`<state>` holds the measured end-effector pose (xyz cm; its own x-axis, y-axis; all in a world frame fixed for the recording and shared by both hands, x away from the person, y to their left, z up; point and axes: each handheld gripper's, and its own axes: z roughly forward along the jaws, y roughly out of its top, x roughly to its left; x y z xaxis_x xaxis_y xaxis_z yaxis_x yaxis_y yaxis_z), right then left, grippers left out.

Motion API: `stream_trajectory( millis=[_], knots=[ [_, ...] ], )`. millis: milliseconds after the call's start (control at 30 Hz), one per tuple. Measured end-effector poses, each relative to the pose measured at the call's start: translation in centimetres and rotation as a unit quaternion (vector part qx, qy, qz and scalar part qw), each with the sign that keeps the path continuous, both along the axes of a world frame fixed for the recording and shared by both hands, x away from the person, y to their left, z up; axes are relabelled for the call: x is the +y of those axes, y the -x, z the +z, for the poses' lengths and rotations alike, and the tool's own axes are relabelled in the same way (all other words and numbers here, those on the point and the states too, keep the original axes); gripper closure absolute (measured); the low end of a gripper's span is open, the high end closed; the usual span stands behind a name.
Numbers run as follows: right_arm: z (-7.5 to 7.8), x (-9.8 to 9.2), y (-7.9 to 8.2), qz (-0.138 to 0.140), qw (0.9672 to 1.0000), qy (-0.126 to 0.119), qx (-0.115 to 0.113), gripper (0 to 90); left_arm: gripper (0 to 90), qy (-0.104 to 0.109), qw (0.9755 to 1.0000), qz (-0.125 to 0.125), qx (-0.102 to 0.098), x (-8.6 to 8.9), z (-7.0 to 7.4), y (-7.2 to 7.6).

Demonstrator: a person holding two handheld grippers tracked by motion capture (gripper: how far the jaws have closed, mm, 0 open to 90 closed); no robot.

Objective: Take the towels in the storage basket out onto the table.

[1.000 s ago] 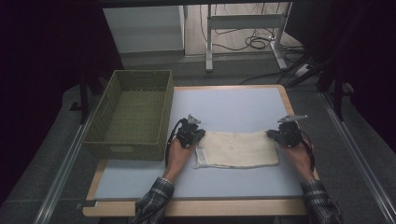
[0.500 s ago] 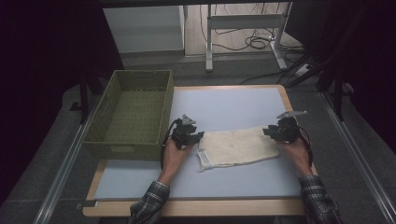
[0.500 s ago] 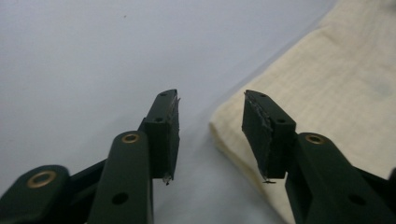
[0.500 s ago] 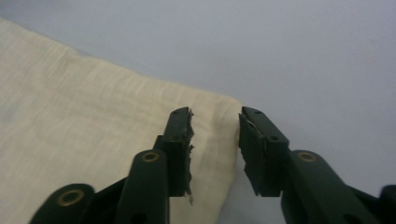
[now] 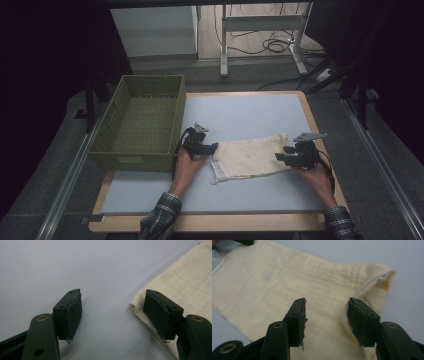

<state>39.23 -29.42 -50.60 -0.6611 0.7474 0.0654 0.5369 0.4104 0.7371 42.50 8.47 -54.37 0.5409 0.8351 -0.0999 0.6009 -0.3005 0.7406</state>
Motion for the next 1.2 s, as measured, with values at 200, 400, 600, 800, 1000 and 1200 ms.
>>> stream_trajectory(
  millis=[200, 400, 600, 800, 1000, 1200],
  knots=[
    [-0.4, 2.5, 2.0, 0.042, 0.9991, 0.000, 0.006, 48.7, 31.3, 0.000, 1.0000, 0.000, -0.001, 0.0, 0.0, 0.0],
    [-0.6, 5.3, 3.2, 0.084, 0.9964, -0.002, 0.010, 51.7, 31.6, 0.002, 1.0000, 0.002, 0.000, 0.0, 0.0, 0.0],
    [-0.7, 9.2, 4.3, 0.134, 0.9908, -0.004, 0.018, 56.6, 32.2, 0.002, 1.0000, 0.002, -0.001, 0.1, -0.1, 0.0],
    [-0.8, 12.9, 4.9, 0.173, 0.9845, -0.005, 0.028, 58.3, 32.6, -0.001, 1.0000, 0.001, 0.000, 0.1, 0.0, 0.0],
    [-1.0, 16.7, 5.5, 0.205, 0.9781, 0.002, 0.036, 54.9, 32.8, 0.000, 1.0000, 0.001, 0.000, 0.1, 0.0, 0.0],
    [-1.8, 19.4, 5.4, 0.209, 0.9769, 0.032, 0.032, 49.9, 32.8, 0.004, 1.0000, 0.003, 0.001, 0.1, -0.1, 0.0]
  ],
)
